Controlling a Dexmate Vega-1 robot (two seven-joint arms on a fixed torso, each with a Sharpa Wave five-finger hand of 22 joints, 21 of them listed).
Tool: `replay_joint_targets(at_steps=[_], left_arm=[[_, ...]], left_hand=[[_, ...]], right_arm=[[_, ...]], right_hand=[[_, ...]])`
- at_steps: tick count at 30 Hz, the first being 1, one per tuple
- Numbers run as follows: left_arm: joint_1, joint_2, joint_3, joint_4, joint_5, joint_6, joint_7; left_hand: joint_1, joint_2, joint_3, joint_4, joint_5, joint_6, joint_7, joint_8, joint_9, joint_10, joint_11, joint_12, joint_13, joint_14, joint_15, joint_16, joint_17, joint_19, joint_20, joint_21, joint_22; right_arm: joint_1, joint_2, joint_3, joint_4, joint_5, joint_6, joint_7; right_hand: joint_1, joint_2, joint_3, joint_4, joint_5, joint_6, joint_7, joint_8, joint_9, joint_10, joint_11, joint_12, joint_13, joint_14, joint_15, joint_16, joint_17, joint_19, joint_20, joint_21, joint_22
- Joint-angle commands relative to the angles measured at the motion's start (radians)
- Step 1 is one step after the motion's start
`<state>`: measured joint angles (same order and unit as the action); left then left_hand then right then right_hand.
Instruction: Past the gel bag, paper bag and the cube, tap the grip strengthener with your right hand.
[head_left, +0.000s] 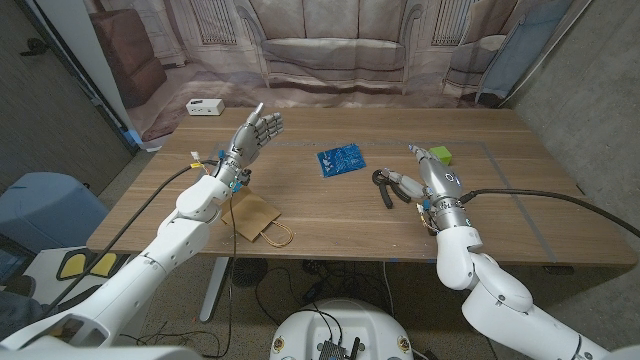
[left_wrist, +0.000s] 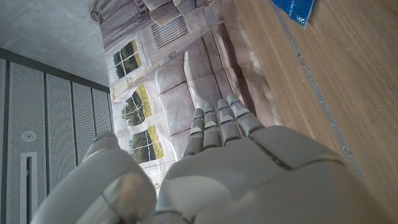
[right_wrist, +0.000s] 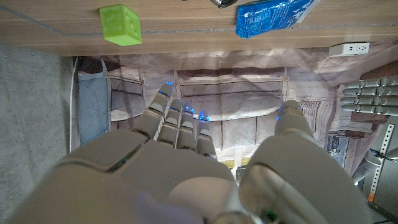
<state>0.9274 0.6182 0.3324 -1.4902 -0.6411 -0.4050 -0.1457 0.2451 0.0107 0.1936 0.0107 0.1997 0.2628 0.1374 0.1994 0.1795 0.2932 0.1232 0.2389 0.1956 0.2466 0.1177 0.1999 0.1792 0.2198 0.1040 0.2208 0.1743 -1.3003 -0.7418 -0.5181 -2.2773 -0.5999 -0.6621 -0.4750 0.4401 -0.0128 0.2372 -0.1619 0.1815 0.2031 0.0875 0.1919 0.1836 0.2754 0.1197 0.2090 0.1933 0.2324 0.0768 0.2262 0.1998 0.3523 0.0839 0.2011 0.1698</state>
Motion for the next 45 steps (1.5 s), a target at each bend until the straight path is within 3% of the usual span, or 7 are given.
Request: replay_joint_targets(at_steps=[1,16,21,26,34,45], left_arm=[[-0.014,-0.005,0.004,0.021,-0.005,0.003,-0.01],[-0.008,-0.002,-0.003,0.02,-0.006,0.0,-0.003],[-0.007,-0.003,-0.004,0.018,-0.005,0.001,0.002],[-0.007,-0.003,-0.003,0.019,-0.005,0.003,0.003],[-0.006,-0.001,-0.004,0.016,-0.003,0.005,0.007],[-0.011,-0.001,-0.001,0.014,-0.001,0.008,0.004]], left_hand=[[0.01,0.0,0.004,-0.007,-0.003,0.005,0.001,-0.001,0.001,0.006,0.001,-0.005,0.002,0.01,0.002,-0.003,0.002,0.008,-0.004,-0.005,0.005],[0.01,0.002,0.004,-0.009,-0.004,0.008,-0.001,-0.002,0.001,0.007,0.0,-0.007,0.003,0.011,0.002,-0.004,0.003,0.01,-0.001,-0.007,0.005],[0.01,0.002,0.003,-0.01,-0.004,0.011,0.0,-0.002,0.001,0.011,0.005,-0.006,0.003,0.015,0.004,-0.003,0.003,0.016,-0.006,-0.005,0.005],[0.011,0.003,0.003,-0.012,-0.005,0.02,0.001,0.0,0.001,0.023,0.01,-0.004,0.003,0.029,0.003,0.0,0.002,0.036,-0.019,0.0,0.005],[0.011,0.004,0.003,-0.013,-0.005,0.025,0.0,0.0,0.001,0.026,0.009,-0.004,0.002,0.03,0.002,-0.001,0.002,0.037,-0.018,-0.002,0.005],[0.012,0.004,0.003,-0.014,-0.005,0.033,0.0,0.002,0.001,0.025,0.006,-0.006,0.003,0.03,0.001,-0.002,0.002,0.036,-0.013,-0.004,0.005]], right_arm=[[0.069,0.009,-0.075,0.017,-0.049,-0.1,0.051],[0.138,0.009,-0.135,0.04,-0.049,-0.174,0.117],[0.161,0.003,-0.159,0.04,-0.056,-0.207,0.141],[0.186,-0.001,-0.187,0.04,-0.07,-0.245,0.166],[0.233,0.002,-0.248,0.05,-0.124,-0.324,0.195],[0.299,-0.007,-0.328,0.054,-0.185,-0.403,0.275]], right_hand=[[0.004,-0.009,-0.002,0.004,-0.003,0.004,0.006,0.001,0.006,0.01,-0.001,0.005,0.001,0.014,0.0,0.011,0.004,0.014,0.001,0.007,0.003],[0.006,-0.012,-0.003,0.006,-0.002,0.007,0.008,0.003,0.006,0.018,0.002,0.005,0.002,0.025,0.001,0.013,0.004,0.028,0.006,0.01,0.004],[0.006,-0.011,-0.003,0.009,-0.002,-0.004,-0.003,0.0,0.007,0.031,0.002,0.008,0.002,0.044,-0.001,0.019,0.005,0.039,0.005,0.012,0.004],[0.006,-0.012,-0.004,0.012,-0.003,-0.008,-0.006,0.001,0.007,0.041,-0.001,0.007,0.002,0.082,-0.007,0.031,0.006,0.075,0.007,0.021,0.004],[0.009,-0.013,-0.006,0.014,-0.003,0.03,0.012,0.016,0.007,0.069,0.002,0.013,0.003,0.1,-0.003,0.034,0.007,0.112,0.006,0.028,0.004],[0.005,-0.02,-0.01,0.016,-0.004,0.045,0.02,0.019,0.008,0.091,0.004,0.016,0.003,0.129,-0.008,0.042,0.008,0.149,0.004,0.034,0.004]])
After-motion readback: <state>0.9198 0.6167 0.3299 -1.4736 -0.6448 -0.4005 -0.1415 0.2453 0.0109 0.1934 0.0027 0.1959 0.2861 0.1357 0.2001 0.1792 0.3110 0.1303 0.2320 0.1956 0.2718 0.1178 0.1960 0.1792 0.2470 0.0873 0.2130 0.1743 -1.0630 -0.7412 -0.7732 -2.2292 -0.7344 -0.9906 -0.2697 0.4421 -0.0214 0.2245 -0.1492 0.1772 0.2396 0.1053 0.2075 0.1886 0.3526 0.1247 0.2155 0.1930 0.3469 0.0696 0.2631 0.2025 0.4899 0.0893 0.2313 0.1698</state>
